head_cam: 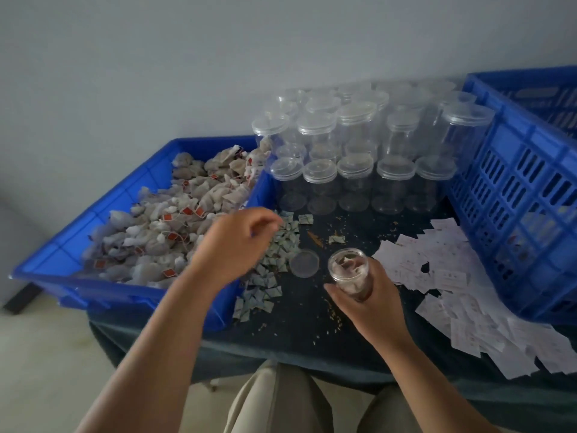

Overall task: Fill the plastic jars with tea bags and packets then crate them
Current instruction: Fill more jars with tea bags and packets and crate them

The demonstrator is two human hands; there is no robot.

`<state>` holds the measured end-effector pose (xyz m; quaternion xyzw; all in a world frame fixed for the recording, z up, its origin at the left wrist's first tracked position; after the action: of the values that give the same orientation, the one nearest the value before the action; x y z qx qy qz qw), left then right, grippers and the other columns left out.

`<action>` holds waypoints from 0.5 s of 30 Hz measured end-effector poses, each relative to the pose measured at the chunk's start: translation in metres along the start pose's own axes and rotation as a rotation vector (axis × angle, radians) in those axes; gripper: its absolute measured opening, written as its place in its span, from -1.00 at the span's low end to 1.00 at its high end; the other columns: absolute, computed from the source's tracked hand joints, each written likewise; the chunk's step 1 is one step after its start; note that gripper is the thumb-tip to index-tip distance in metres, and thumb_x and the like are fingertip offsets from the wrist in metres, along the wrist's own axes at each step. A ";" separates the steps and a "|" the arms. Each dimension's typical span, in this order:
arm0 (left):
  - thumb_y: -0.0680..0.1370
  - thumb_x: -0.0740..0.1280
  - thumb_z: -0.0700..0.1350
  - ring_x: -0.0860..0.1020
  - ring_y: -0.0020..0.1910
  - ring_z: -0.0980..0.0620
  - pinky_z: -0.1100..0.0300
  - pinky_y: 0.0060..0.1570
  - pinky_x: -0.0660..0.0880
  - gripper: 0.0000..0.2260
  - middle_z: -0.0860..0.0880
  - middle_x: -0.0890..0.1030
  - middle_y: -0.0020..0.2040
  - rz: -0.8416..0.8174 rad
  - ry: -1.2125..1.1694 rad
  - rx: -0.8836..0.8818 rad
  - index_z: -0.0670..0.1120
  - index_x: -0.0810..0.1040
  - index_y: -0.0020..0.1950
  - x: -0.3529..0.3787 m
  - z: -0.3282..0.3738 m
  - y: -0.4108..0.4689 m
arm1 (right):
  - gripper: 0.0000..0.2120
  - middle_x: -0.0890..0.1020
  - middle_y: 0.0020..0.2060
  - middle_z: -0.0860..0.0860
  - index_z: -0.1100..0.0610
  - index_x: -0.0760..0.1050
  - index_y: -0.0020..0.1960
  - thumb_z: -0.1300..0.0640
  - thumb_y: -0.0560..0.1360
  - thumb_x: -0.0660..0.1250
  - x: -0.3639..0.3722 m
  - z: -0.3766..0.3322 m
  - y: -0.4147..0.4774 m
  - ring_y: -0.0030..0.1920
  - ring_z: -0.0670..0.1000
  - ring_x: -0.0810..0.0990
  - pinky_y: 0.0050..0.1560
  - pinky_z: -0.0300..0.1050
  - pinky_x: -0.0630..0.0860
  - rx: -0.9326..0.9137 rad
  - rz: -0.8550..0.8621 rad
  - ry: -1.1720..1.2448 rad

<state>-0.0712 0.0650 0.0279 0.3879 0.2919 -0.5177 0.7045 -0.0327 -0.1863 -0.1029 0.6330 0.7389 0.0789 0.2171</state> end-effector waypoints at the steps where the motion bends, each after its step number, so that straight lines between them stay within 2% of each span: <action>1: 0.67 0.32 0.07 0.67 -0.07 0.25 0.18 -0.08 0.65 -0.84 0.28 0.70 0.06 0.055 0.052 -0.115 0.26 0.64 0.20 -0.020 -0.031 0.007 | -0.54 0.70 0.04 -0.25 -0.20 0.54 0.18 -0.26 0.36 0.59 0.000 0.001 0.000 0.01 -0.16 0.72 -0.08 -0.34 0.61 0.004 0.001 0.000; 2: 0.67 0.35 0.01 0.66 -0.04 0.18 0.09 -0.01 0.66 -0.81 0.19 0.71 0.13 0.030 0.138 -0.242 0.22 0.63 0.24 -0.031 -0.063 0.011 | -0.55 0.69 0.04 -0.27 -0.21 0.53 0.17 -0.26 0.36 0.59 0.001 0.002 0.000 0.01 -0.17 0.71 -0.07 -0.36 0.60 0.007 -0.001 -0.005; 4: 0.65 0.39 -0.05 0.64 0.13 0.01 -0.01 0.14 0.61 -0.68 -0.01 0.65 0.31 -0.205 0.398 -0.412 0.08 0.57 0.41 -0.027 -0.118 0.011 | -0.54 0.69 0.04 -0.29 -0.21 0.53 0.17 -0.22 0.37 0.62 0.002 0.003 0.000 0.01 -0.19 0.70 -0.07 -0.39 0.58 0.013 -0.013 -0.015; 6: 0.63 0.44 -0.06 0.64 0.17 -0.06 0.00 0.18 0.60 -0.67 -0.05 0.66 0.28 -0.404 0.451 -0.504 0.03 0.60 0.41 -0.009 -0.148 0.002 | -0.54 0.68 0.03 -0.28 -0.18 0.53 0.18 -0.16 0.37 0.64 0.003 0.004 0.000 0.01 -0.18 0.70 -0.09 -0.41 0.57 0.009 -0.021 -0.031; 8: 0.61 0.47 -0.04 0.66 0.05 -0.03 0.03 0.12 0.62 -0.85 -0.01 0.70 0.10 -0.398 0.404 -0.518 0.03 0.70 0.18 -0.002 -0.154 0.002 | -0.54 0.68 0.04 -0.28 -0.17 0.53 0.18 -0.13 0.37 0.65 0.004 0.003 0.000 0.01 -0.18 0.70 -0.10 -0.42 0.56 0.004 -0.025 -0.040; 10: 0.60 0.46 -0.01 0.64 0.02 -0.03 -0.01 0.14 0.61 -0.94 -0.01 0.69 0.05 -0.342 0.485 -0.478 0.04 0.71 0.02 -0.006 -0.151 0.010 | -0.54 0.68 0.05 -0.29 -0.18 0.53 0.17 -0.13 0.37 0.65 0.003 0.003 0.000 0.02 -0.19 0.70 -0.10 -0.44 0.55 0.006 -0.019 -0.038; 13: 0.59 0.47 -0.01 0.65 -0.02 -0.03 -0.01 0.14 0.61 -0.92 -0.02 0.70 -0.02 -0.426 0.501 -0.502 0.05 0.69 -0.10 0.003 -0.155 0.008 | -0.56 0.68 0.04 -0.29 -0.21 0.52 0.15 -0.19 0.37 0.63 0.001 0.001 -0.001 0.01 -0.21 0.70 -0.11 -0.46 0.54 0.006 -0.003 -0.028; 15: 0.62 0.42 -0.03 0.65 -0.05 -0.04 -0.03 0.10 0.62 -0.89 -0.02 0.70 -0.05 -0.382 0.493 -0.494 0.05 0.67 -0.11 0.002 -0.158 0.009 | -0.57 0.69 0.03 -0.28 -0.26 0.52 0.13 -0.24 0.36 0.60 0.000 0.000 -0.001 0.00 -0.21 0.70 -0.11 -0.46 0.54 0.014 0.005 -0.018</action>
<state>-0.0634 0.2001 -0.0548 0.2584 0.6347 -0.4450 0.5765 -0.0332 -0.1869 -0.1034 0.6370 0.7358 0.0683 0.2192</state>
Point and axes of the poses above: each hand's wrist, its own y-axis towards the middle knuckle, its own x-axis out of the palm, z = x × y, the point moved 9 cm from there along y, towards the middle knuckle
